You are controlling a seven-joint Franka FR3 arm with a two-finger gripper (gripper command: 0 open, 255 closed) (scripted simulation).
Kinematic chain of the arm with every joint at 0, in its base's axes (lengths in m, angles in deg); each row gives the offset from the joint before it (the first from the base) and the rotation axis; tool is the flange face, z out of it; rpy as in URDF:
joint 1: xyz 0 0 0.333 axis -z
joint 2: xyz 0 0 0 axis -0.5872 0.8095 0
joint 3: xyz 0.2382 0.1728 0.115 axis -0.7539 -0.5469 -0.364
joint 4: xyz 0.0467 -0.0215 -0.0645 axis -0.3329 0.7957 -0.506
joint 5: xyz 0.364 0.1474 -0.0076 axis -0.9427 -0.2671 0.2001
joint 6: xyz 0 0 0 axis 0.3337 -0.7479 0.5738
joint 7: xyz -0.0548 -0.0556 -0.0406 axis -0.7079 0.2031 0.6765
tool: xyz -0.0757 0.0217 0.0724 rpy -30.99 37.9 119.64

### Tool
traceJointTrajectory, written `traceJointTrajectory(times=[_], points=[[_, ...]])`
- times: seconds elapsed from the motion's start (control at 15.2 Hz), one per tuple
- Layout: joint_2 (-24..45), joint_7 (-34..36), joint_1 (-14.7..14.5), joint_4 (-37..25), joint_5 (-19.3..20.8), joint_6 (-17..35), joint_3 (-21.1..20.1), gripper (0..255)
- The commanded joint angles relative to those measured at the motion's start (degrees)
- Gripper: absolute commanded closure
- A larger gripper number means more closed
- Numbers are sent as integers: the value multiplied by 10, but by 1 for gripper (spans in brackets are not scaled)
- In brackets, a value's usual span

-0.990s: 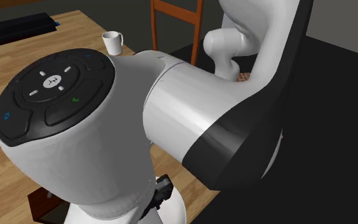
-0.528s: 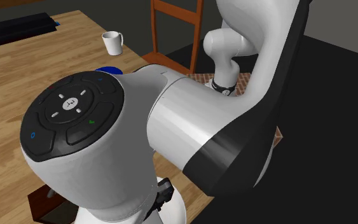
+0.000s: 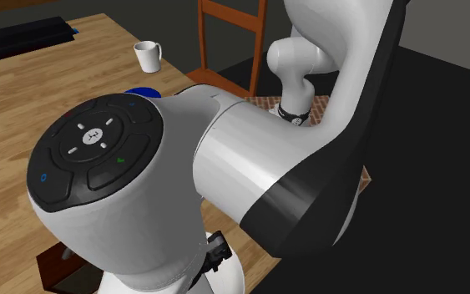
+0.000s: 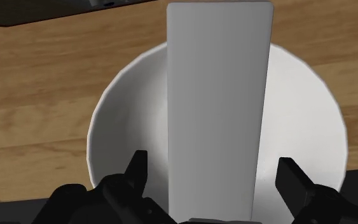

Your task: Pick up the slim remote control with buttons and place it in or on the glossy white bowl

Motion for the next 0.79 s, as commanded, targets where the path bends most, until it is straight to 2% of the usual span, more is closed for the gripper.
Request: traceJointTrajectory(times=[0.0,0.26,0.73], points=[[0,0,0,0,0,0,0,0],[-21,12,-2,-46,17,-62,10,0],[-21,12,-2,-46,17,-62,10,0]])
